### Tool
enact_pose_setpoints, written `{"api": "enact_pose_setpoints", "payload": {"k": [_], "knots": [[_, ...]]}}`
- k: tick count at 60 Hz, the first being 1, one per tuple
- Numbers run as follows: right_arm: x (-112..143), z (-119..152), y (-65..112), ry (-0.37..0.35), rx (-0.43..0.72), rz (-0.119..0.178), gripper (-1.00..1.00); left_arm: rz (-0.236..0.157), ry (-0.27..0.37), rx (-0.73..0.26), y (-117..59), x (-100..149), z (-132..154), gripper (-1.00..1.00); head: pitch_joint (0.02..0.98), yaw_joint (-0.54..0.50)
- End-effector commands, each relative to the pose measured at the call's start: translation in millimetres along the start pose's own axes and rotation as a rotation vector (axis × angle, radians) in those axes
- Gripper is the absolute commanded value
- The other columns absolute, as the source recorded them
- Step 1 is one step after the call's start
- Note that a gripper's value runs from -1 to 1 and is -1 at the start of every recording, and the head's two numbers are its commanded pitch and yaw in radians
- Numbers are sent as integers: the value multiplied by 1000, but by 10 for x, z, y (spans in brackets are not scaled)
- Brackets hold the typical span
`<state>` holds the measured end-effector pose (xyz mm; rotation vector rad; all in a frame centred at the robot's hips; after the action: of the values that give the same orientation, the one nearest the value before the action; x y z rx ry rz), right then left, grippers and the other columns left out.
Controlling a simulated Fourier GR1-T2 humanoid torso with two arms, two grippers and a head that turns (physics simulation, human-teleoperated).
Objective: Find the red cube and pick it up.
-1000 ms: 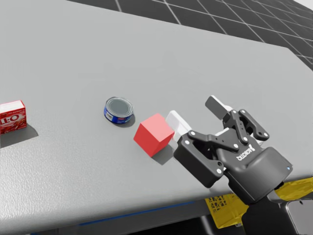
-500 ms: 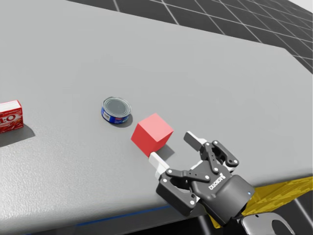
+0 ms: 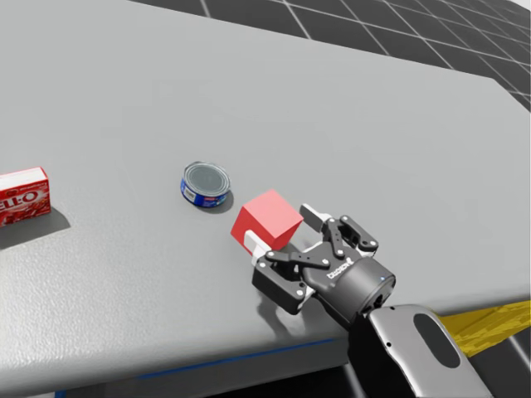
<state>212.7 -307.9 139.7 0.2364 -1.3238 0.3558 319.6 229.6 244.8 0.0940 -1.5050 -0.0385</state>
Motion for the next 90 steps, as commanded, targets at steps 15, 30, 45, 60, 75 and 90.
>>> {"api": "enact_pose_setpoints", "payload": {"k": [15,30,45,60,75,90], "knots": [[-100,-239,-67,79,-17,3,-1000,-3,-2,-3,-5,1,4,-1000,867,-450],[-145,-200,-82,58,-35,17,1000,-5,-2,-4,-15,4,7,-1000,837,-458],[-171,-175,-82,45,-24,23,1000,-12,3,-7,-25,-5,2,-1000,650,-494],[-182,-151,-85,32,-28,29,1000,-13,4,-8,-21,-10,3,-1000,493,-507],[-66,-110,-75,-16,-52,67,1000,-14,2,-9,-16,-14,5,-1000,446,-513],[543,46,-104,-162,-132,96,1000,-12,1,-14,-14,-14,2,-1000,444,-518]]}}
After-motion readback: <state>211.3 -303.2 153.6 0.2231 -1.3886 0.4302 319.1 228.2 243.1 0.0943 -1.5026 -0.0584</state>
